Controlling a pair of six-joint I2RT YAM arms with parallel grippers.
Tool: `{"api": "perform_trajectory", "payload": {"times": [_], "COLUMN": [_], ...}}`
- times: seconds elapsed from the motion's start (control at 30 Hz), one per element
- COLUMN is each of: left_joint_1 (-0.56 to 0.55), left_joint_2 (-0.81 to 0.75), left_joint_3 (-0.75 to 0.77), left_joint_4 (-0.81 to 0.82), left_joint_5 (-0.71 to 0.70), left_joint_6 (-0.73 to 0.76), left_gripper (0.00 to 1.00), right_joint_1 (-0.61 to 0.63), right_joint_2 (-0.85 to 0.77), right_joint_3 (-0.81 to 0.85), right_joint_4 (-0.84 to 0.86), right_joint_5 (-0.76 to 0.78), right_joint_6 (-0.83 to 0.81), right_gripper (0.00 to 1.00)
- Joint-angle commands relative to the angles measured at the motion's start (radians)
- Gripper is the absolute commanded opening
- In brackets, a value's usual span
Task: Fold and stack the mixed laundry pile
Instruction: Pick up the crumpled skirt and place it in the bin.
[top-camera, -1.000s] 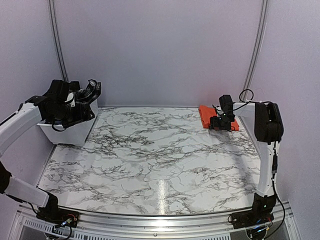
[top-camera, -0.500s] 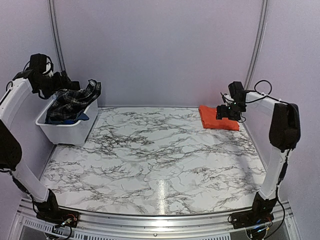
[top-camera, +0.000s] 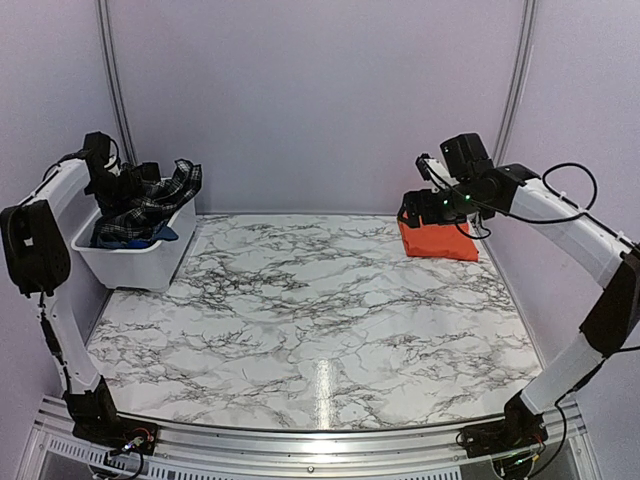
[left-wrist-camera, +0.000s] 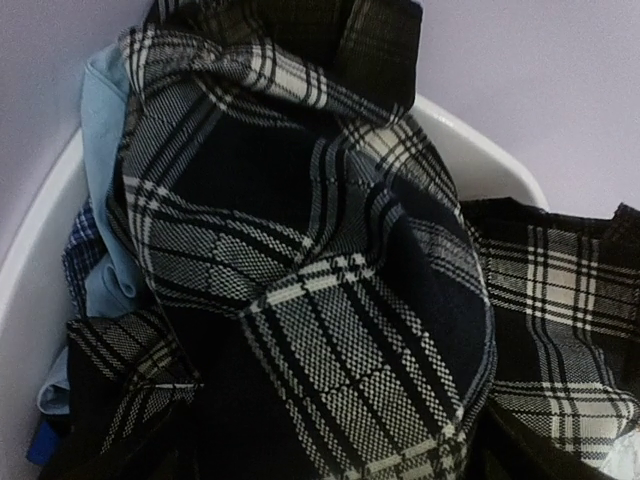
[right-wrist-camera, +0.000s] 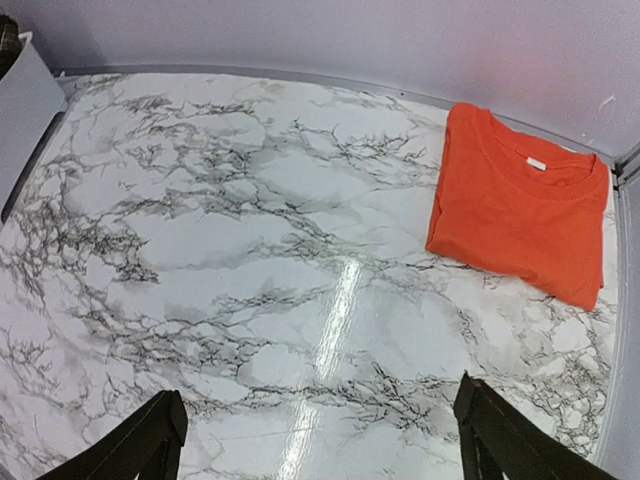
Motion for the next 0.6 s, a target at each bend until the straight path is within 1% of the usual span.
{"api": "perform_trajectory", "payload": {"times": [0.0, 0.03, 0.07, 0.17, 0.27, 0.3, 0.43, 0.57], "left_joint_1": [-0.021, -0.027, -0.032, -0.040, -0.040, -0.042, -0.041, -0.041], "left_joint_2": [0.013, 0.013, 0.009, -0.024, -0.070, -0.092, -0.164, -0.241], "left_joint_3": [-0.015, -0.011, -0.007, 0.020, 0.056, 0.066, 0.086, 0.078], "left_joint_4": [-0.032, -0.033, -0.032, -0.030, -0.025, -0.016, 0.071, 0.198], "left_joint_5": [0.047, 0.046, 0.044, 0.030, 0.011, 0.011, 0.063, 0.128], "left_joint_6": [0.017, 0.019, 0.019, 0.017, 0.011, 0.005, -0.044, -0.155], "left_gripper": [0.86, 0.78, 0.68, 0.34, 0.03, 0.00, 0.00, 0.00], "right_joint_1": [0.026, 0.025, 0.023, 0.009, 0.000, 0.000, 0.000, 0.000], "right_joint_2": [-0.110, -0.141, -0.163, -0.192, -0.204, -0.208, -0.218, -0.223], "right_joint_3": [-0.060, -0.084, -0.110, -0.139, -0.152, -0.158, -0.179, -0.202], "right_joint_4": [0.009, 0.028, 0.041, 0.039, 0.034, 0.038, 0.048, 0.072], "right_joint_5": [0.121, 0.147, 0.174, 0.214, 0.203, 0.188, 0.145, 0.096], "right_joint_6": [0.040, 0.047, 0.060, 0.075, 0.075, 0.072, 0.063, 0.064], "right_gripper": [0.95, 0.98, 0.98, 0.99, 0.98, 0.99, 0.98, 0.99]}}
